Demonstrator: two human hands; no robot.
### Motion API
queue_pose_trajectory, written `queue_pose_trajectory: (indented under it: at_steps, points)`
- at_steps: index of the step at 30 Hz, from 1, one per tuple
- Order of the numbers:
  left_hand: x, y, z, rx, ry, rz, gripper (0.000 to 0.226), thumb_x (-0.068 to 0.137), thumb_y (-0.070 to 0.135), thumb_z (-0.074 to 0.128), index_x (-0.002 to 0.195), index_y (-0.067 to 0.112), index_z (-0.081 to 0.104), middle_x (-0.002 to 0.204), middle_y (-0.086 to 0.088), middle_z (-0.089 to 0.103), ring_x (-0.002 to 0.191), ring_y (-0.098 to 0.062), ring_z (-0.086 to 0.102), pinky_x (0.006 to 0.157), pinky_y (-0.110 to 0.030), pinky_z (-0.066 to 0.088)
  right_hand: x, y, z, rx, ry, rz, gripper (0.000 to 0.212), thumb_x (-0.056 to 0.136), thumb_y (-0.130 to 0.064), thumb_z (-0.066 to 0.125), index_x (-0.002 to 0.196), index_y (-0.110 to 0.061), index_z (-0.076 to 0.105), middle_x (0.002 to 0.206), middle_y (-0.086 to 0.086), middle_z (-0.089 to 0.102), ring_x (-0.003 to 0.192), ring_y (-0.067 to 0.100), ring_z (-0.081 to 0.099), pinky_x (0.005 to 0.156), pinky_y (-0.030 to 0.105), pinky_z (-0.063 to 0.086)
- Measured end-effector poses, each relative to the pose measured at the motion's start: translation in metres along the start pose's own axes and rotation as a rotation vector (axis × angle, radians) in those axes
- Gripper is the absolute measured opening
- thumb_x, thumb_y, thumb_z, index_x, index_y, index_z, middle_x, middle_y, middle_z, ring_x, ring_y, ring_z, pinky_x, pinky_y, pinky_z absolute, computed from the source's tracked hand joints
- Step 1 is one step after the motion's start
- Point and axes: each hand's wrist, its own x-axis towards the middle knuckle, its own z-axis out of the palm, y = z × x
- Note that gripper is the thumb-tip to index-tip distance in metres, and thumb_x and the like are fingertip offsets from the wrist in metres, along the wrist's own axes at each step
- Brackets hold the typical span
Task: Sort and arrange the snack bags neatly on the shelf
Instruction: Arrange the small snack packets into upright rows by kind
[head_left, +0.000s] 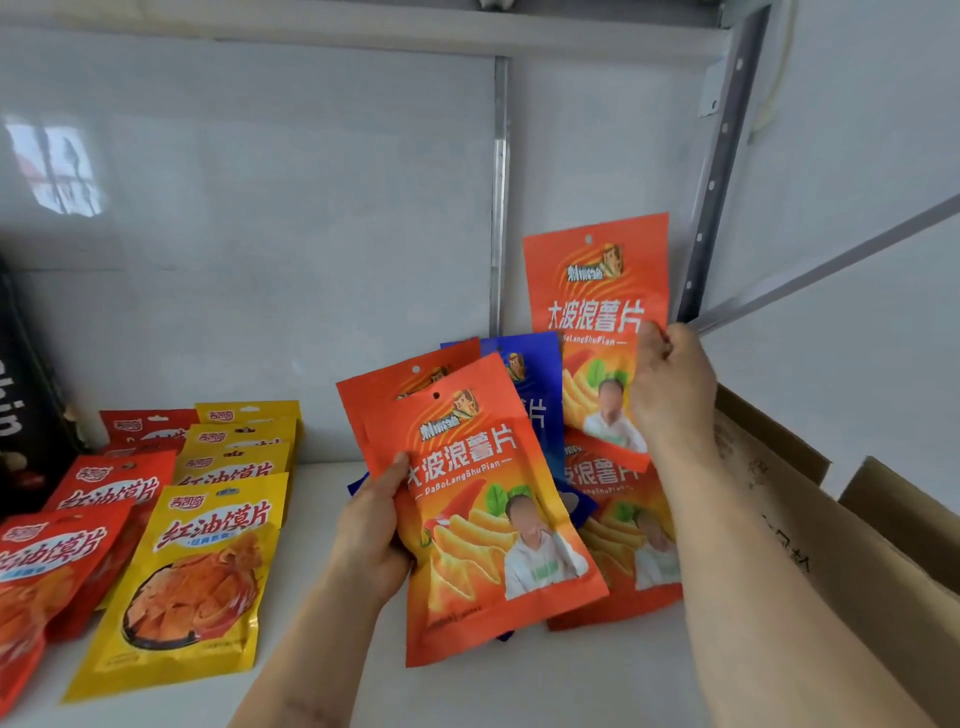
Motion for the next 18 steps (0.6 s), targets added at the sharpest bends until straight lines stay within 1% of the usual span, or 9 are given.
queue_pose_trajectory:
  at_steps: [2, 4, 5, 7, 9, 11, 13, 15, 18]
  points:
    - [0.001, 0.005, -0.001, -0.008, 0.044, 0.073, 0.029, 0.097, 0.034, 0.061, 0.115, 0.012, 0.064, 0.102, -0.016, 0.076, 0.084, -0.033, 0.074, 0.080, -0.052, 0.059, -0.003, -0.010, -0.014, -0.087, 0.029, -0.065, 0.038, 0.099, -0.048, 0.040, 0.118, -0.015, 0.047, 0.111, -0.001, 0.062, 0.097, 0.015, 0.063, 0.071, 0.029, 0.052]
    - [0.002, 0.008, -0.004, 0.002, 0.086, 0.129, 0.025, 0.097, 0.035, 0.061, 0.111, 0.015, 0.065, 0.097, -0.013, 0.077, 0.082, -0.031, 0.074, 0.087, -0.055, 0.056, -0.006, -0.018, -0.025, -0.187, 0.082, -0.119, 0.040, 0.098, -0.051, 0.038, 0.117, -0.016, 0.046, 0.114, 0.003, 0.065, 0.100, 0.021, 0.067, 0.081, 0.040, 0.057]
    - [0.003, 0.008, -0.005, 0.009, 0.105, 0.146, 0.024, 0.097, 0.035, 0.061, 0.111, 0.016, 0.065, 0.097, -0.012, 0.078, 0.084, -0.032, 0.074, 0.090, -0.057, 0.055, -0.007, -0.020, -0.029, -0.227, 0.111, -0.137, 0.041, 0.098, -0.052, 0.036, 0.115, -0.016, 0.047, 0.113, 0.004, 0.066, 0.099, 0.023, 0.069, 0.083, 0.043, 0.058]
    - [0.003, 0.007, -0.007, 0.019, 0.129, 0.161, 0.027, 0.097, 0.036, 0.061, 0.115, 0.017, 0.064, 0.098, -0.011, 0.078, 0.089, -0.033, 0.074, 0.091, -0.058, 0.054, -0.009, -0.026, -0.037, -0.258, 0.173, -0.157, 0.042, 0.100, -0.052, 0.035, 0.113, -0.015, 0.049, 0.109, 0.005, 0.068, 0.094, 0.026, 0.069, 0.080, 0.042, 0.057]
    - [0.003, 0.005, -0.005, 0.030, 0.146, 0.170, 0.027, 0.096, 0.037, 0.061, 0.115, 0.018, 0.064, 0.098, -0.010, 0.078, 0.089, -0.033, 0.074, 0.090, -0.058, 0.055, -0.011, -0.033, -0.048, -0.237, 0.240, -0.178, 0.041, 0.101, -0.049, 0.037, 0.114, -0.013, 0.052, 0.105, 0.004, 0.068, 0.090, 0.026, 0.068, 0.075, 0.036, 0.053]
    - [0.002, 0.004, -0.003, 0.035, 0.151, 0.176, 0.027, 0.096, 0.038, 0.062, 0.114, 0.019, 0.065, 0.096, -0.009, 0.078, 0.089, -0.033, 0.074, 0.089, -0.057, 0.056, -0.016, -0.040, -0.056, -0.210, 0.240, -0.210, 0.038, 0.101, -0.046, 0.042, 0.116, -0.013, 0.054, 0.102, 0.002, 0.067, 0.086, 0.024, 0.064, 0.072, 0.033, 0.049]
    - [0.001, 0.003, -0.001, 0.047, 0.148, 0.176, 0.026, 0.096, 0.038, 0.063, 0.112, 0.019, 0.065, 0.095, -0.008, 0.078, 0.087, -0.032, 0.075, 0.088, -0.056, 0.056, -0.024, -0.041, -0.052, -0.213, 0.108, -0.230, 0.030, 0.101, -0.042, 0.045, 0.112, -0.017, 0.058, 0.091, -0.001, 0.067, 0.071, 0.021, 0.064, 0.065, 0.033, 0.051]
    - [0.000, 0.003, -0.001, 0.060, 0.146, 0.175, 0.026, 0.096, 0.038, 0.062, 0.111, 0.018, 0.067, 0.095, -0.007, 0.078, 0.088, -0.031, 0.074, 0.090, -0.055, 0.056, -0.037, -0.032, -0.033, -0.279, -0.127, -0.222, 0.025, 0.101, -0.043, 0.045, 0.104, -0.024, 0.060, 0.076, 0.000, 0.069, 0.056, 0.021, 0.067, 0.060, 0.039, 0.057]
    - [0.000, 0.003, -0.002, 0.072, 0.162, 0.166, 0.033, 0.095, 0.044, 0.061, 0.115, 0.018, 0.069, 0.096, -0.007, 0.078, 0.086, -0.030, 0.073, 0.092, -0.055, 0.055, -0.064, -0.006, -0.001, -0.468, -0.433, -0.199, 0.026, 0.100, -0.045, 0.044, 0.094, -0.024, 0.058, 0.071, 0.002, 0.068, 0.062, 0.023, 0.068, 0.065, 0.043, 0.058]
